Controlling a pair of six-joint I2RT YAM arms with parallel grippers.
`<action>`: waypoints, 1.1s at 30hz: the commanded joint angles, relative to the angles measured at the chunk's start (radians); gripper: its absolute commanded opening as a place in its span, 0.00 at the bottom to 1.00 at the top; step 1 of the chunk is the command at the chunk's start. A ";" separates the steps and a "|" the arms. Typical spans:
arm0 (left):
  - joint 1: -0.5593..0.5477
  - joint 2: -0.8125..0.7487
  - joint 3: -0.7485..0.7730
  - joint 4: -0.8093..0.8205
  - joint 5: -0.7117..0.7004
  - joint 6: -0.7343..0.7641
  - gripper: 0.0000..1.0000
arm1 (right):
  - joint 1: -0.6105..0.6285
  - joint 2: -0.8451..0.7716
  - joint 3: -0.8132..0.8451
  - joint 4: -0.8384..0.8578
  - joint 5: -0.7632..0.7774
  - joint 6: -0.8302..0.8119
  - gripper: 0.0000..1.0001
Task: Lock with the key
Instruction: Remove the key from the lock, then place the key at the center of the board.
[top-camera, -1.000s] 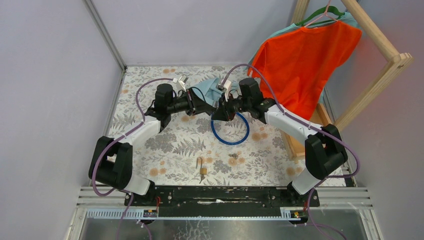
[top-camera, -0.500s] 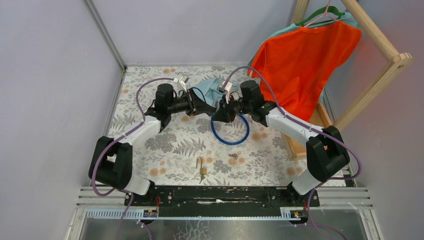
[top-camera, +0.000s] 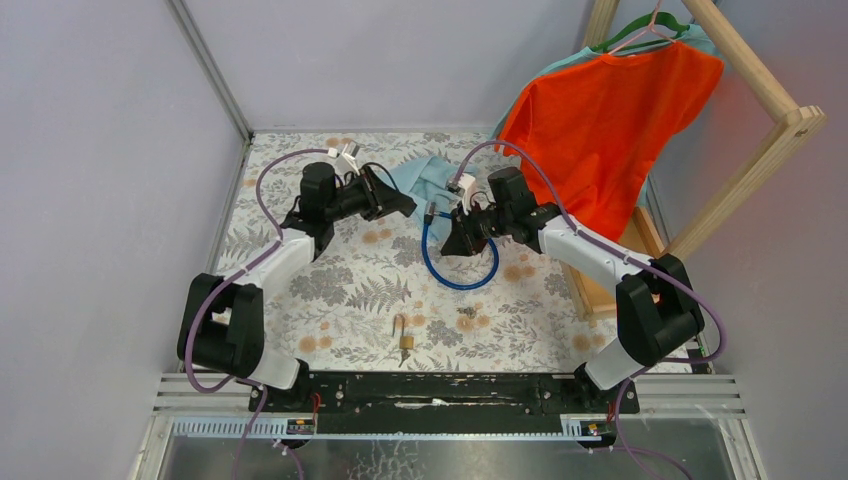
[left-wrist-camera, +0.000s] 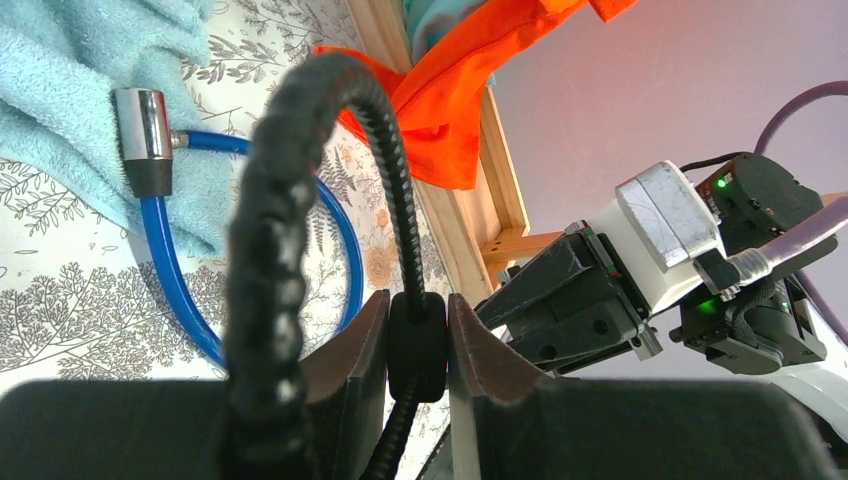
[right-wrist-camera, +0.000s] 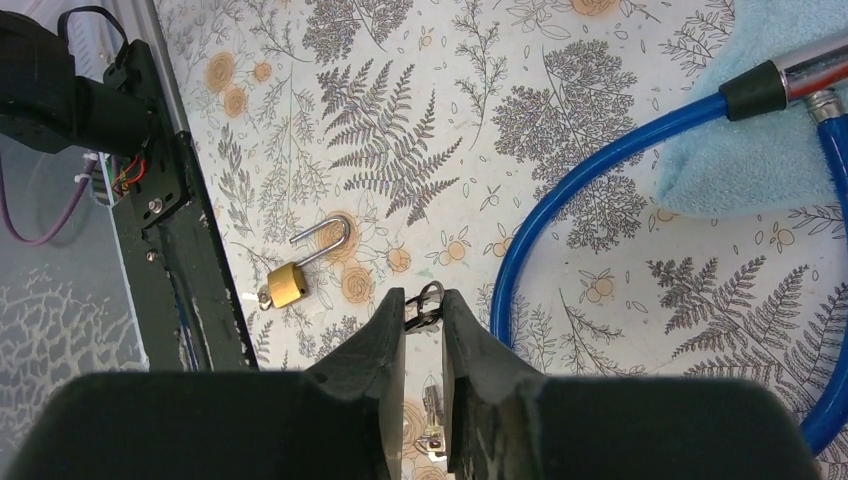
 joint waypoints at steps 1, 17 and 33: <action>-0.002 -0.029 0.027 0.090 -0.010 0.009 0.00 | 0.001 -0.036 0.003 0.001 -0.010 -0.012 0.00; 0.266 0.078 0.084 -0.355 -0.032 0.396 0.00 | 0.258 0.183 0.172 0.047 0.098 0.001 0.12; 0.325 0.196 0.051 -0.416 0.057 0.491 0.10 | 0.301 0.417 0.377 -0.023 0.197 0.018 0.74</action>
